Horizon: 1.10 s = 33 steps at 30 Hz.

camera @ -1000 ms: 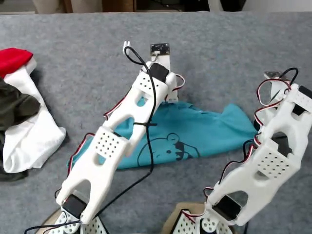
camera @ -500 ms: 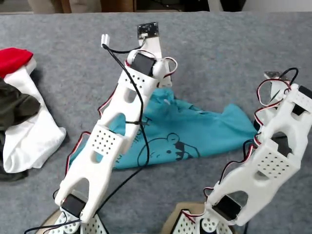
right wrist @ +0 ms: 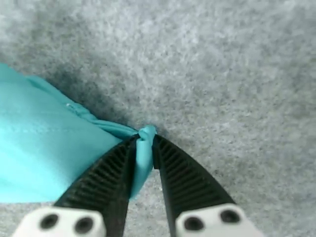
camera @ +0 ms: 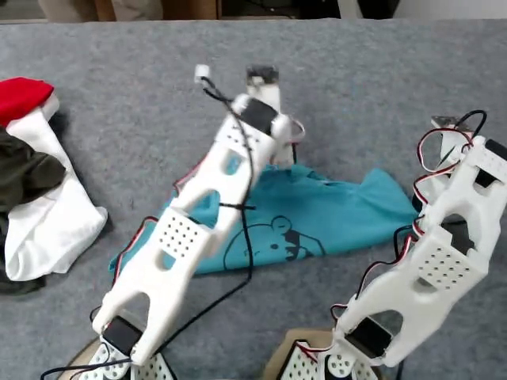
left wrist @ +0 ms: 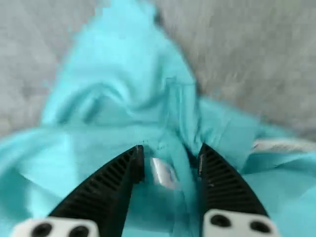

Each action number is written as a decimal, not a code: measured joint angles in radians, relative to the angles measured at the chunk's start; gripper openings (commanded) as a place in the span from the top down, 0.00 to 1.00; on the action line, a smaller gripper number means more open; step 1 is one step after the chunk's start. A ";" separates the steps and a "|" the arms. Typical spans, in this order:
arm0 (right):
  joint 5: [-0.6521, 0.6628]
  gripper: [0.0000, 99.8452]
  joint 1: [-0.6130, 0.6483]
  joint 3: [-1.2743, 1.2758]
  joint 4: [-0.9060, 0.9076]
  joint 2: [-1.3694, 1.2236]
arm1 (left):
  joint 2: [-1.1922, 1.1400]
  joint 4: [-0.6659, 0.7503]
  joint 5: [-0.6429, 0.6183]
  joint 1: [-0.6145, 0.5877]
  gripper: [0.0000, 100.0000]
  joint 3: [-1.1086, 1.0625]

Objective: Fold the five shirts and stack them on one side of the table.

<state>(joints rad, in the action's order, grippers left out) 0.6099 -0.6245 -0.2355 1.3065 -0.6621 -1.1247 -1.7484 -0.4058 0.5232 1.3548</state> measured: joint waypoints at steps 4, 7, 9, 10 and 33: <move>0.000 1.00 0.000 0.000 0.000 0.000 | -0.006 0.000 -0.061 -0.015 0.92 -0.063; 0.000 1.00 0.000 0.000 0.000 0.000 | -0.005 0.000 -0.097 -0.048 0.98 -0.058; 0.000 1.00 0.000 0.000 0.000 0.000 | -0.006 0.000 -0.103 -0.071 0.98 -0.032; 0.000 1.00 0.000 0.000 0.000 0.000 | -0.006 0.000 -0.106 -0.077 0.98 -0.017; 0.000 0.99 0.000 0.000 -0.003 0.000 | 0.094 0.000 -0.100 -0.325 0.98 0.052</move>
<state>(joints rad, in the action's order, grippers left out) 0.6099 -0.6245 -0.2355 1.3034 -0.6621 -1.0311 -1.7484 -0.5056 0.1979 1.4070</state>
